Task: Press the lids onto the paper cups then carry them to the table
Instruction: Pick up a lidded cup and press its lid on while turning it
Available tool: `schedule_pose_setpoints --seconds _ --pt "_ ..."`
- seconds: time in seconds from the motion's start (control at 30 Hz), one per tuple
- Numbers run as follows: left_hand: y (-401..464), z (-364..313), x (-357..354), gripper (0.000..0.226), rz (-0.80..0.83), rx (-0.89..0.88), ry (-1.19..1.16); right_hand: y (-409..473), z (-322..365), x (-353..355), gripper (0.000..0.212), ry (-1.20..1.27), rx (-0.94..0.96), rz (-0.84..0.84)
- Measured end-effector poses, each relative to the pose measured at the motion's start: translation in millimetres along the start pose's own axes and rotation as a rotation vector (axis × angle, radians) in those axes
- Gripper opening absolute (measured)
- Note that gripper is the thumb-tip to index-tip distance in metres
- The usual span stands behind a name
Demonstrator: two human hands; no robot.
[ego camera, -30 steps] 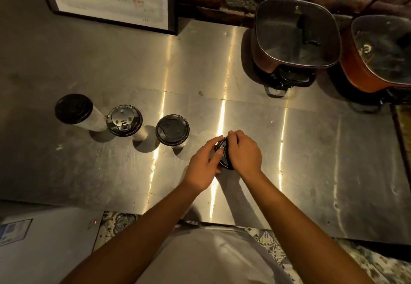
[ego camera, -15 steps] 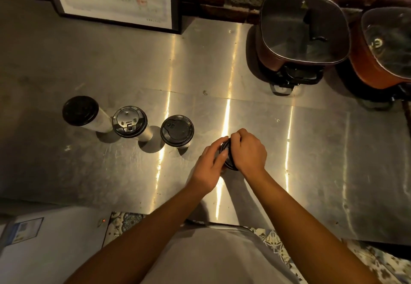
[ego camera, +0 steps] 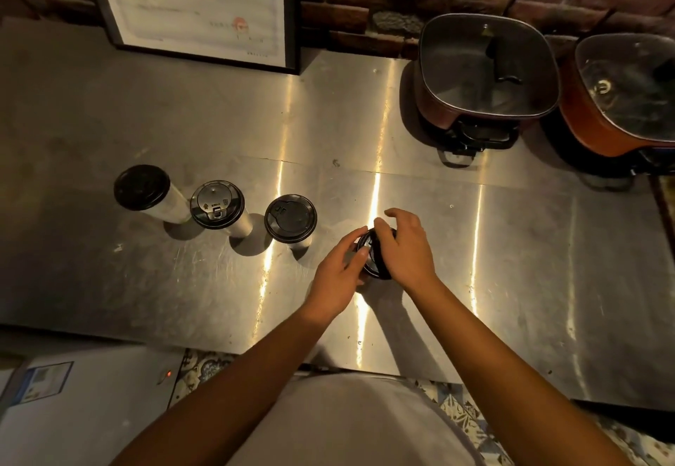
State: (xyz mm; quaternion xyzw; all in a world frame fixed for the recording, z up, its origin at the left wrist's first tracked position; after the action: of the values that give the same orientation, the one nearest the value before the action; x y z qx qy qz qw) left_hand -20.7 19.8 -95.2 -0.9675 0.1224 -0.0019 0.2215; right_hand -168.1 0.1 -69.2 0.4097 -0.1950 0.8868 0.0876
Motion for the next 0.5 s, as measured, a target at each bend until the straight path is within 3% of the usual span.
schedule_pose_setpoints --seconds 0.1,0.2,0.3,0.43,0.5 --pt "0 -4 2 0.035 -0.017 -0.003 -0.034 -14 5 2 0.050 0.055 0.148 0.137" --pt "-1 -9 3 0.032 -0.033 0.003 -0.021 -29 2 -3 0.080 -0.008 0.233 0.276" --pt "-3 -12 -2 0.030 -0.004 0.038 0.002 -33 1 3 0.099 -0.076 0.251 0.282" --pt "-16 -39 1 0.033 0.010 0.051 -0.003 -32 10 33 0.092 -0.002 0.216 0.177" --pt "-29 -70 6 0.033 0.049 -0.023 0.052 -36 18 56 0.082 0.091 0.194 0.112"
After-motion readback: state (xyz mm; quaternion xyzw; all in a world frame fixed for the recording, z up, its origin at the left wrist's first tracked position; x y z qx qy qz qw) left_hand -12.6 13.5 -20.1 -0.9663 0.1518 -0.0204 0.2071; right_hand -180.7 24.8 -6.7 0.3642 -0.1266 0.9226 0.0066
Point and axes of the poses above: each hand's wrist, its own y-axis towards the middle knuckle, its own x-axis out of the back of the hand, z = x × y, the point moved 9 cm from there along y, towards the middle knuckle, and after that the axes turned 8 degrees about -y, right-handed, at the moved point
